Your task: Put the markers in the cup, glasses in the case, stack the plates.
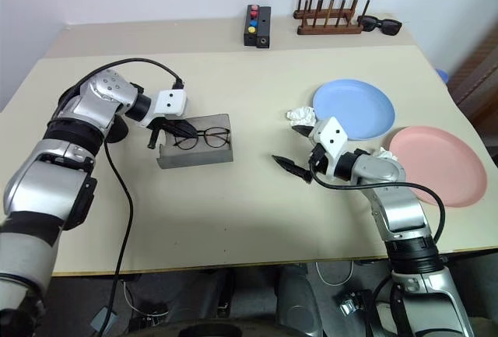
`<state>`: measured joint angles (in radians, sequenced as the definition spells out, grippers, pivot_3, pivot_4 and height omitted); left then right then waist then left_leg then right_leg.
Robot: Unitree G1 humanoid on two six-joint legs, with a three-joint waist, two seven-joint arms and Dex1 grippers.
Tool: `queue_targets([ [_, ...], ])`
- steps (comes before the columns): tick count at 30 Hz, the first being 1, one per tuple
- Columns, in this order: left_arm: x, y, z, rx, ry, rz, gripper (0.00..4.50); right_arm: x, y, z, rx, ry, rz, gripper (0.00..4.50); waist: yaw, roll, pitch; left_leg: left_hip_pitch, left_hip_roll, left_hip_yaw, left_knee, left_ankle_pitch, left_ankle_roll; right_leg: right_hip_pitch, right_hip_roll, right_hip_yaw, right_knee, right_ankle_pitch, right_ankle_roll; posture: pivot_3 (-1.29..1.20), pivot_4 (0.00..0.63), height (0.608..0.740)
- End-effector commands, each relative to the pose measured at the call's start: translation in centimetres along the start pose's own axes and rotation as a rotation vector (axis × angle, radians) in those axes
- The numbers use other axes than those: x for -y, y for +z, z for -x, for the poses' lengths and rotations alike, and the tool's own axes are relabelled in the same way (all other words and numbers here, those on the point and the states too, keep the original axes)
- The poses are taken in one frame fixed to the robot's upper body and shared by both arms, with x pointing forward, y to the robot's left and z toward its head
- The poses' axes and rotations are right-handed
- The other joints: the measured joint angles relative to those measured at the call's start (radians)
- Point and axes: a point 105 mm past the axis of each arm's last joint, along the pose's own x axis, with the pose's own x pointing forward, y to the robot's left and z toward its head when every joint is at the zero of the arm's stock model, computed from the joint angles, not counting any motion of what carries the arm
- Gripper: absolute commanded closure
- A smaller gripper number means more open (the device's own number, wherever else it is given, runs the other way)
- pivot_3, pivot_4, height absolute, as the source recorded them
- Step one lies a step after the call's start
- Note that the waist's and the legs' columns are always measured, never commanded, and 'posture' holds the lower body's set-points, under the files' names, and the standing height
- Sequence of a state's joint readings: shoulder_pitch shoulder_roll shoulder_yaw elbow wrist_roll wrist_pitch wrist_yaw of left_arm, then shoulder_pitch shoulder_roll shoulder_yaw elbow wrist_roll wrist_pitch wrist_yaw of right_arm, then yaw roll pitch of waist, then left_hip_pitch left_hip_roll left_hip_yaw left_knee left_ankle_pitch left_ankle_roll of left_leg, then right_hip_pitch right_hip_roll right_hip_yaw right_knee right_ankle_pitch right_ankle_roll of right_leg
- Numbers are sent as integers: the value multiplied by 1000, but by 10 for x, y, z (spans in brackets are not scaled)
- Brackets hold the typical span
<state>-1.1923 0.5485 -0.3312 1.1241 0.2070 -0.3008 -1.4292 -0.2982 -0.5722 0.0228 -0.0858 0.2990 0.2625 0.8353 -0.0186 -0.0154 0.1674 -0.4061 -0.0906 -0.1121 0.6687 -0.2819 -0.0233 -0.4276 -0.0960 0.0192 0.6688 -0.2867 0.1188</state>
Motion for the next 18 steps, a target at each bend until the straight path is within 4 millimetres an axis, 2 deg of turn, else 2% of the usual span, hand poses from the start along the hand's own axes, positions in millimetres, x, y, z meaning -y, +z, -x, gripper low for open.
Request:
queue_targets([
  [1, -13, 10, 9, 9, 58, -31, 4261, 4, 18, 6, 48, -20, 46, 0, -1, 0, 0, 0, 0, 0, 0, 0, 0, 0, 0, 0, 0, 0, 0, 0, 150, 740],
  [7, -21, 16, 11, 21, 108, -25, 4261, 4, 18, 6, 47, -23, 43, 0, 0, 0, 0, 0, 0, 0, 0, 0, 0, 0, 0, 0, 0, 0, 0, 0, 150, 740],
  [18, -9, 12, 12, 37, 17, -1, 4261, 4, 18, 8, 44, -27, 41, 0, -1, 0, 0, 0, 0, 0, 0, 0, 0, 0, 0, 0, 0, 0, 0, 0, 150, 740],
])
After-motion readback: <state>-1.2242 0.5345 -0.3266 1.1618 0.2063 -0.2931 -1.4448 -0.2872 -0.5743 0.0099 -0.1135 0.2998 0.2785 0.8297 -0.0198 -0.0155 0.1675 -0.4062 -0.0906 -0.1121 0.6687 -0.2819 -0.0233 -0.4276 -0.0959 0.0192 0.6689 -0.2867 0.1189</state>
